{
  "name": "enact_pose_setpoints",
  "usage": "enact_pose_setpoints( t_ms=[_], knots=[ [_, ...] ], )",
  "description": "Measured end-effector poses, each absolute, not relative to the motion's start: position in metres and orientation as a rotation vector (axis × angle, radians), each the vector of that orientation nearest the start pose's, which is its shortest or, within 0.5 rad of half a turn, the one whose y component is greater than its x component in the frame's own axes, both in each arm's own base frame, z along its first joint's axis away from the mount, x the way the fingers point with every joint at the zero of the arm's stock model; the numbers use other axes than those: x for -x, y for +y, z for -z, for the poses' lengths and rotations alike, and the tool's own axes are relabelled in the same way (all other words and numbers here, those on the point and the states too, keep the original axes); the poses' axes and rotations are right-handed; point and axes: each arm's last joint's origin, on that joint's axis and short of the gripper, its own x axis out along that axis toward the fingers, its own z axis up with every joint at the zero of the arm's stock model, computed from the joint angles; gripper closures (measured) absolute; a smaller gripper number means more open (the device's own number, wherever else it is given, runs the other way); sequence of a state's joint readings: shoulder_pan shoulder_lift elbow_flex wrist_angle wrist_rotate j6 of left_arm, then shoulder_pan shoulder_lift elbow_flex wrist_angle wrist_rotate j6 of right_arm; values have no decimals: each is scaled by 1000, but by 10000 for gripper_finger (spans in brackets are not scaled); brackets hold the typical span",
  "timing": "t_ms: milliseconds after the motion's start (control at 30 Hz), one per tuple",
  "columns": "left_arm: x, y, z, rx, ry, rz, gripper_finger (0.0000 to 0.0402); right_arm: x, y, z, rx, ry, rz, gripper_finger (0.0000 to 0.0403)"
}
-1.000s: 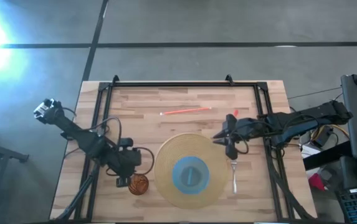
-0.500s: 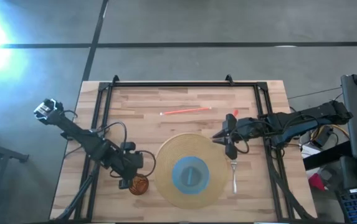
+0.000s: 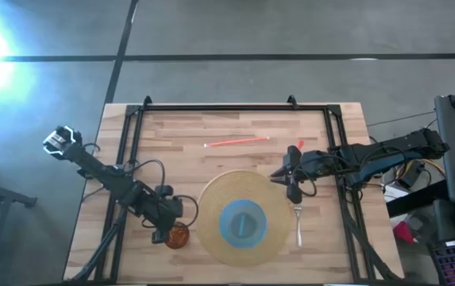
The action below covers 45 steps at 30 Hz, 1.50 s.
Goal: Pick & Place Utensil
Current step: Put the cup on the mat
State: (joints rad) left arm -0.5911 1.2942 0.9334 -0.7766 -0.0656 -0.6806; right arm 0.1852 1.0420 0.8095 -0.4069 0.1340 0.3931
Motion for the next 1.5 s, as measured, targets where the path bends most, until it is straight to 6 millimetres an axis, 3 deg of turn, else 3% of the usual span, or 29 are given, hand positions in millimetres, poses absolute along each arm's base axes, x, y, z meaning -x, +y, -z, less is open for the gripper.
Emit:
enact_pose_setpoints(
  t_ms=[233,600,833,1100,1500],
  knots=[
    [-197,-130,-232,230,1200,60,262,-213,36,-273,-314,639,88,335],
    [-197,-130,-232,234,1208,75,393,-213,36,-272,-316,645,90,330],
    [-197,-131,-234,238,1204,76,395,-213,36,-272,-316,645,90,332],
    [-207,-133,-261,239,1111,83,396,-213,36,-272,-315,645,90,344],
    [-229,-97,-306,163,954,-114,397,-213,36,-272,-315,645,91,341]
  ],
)
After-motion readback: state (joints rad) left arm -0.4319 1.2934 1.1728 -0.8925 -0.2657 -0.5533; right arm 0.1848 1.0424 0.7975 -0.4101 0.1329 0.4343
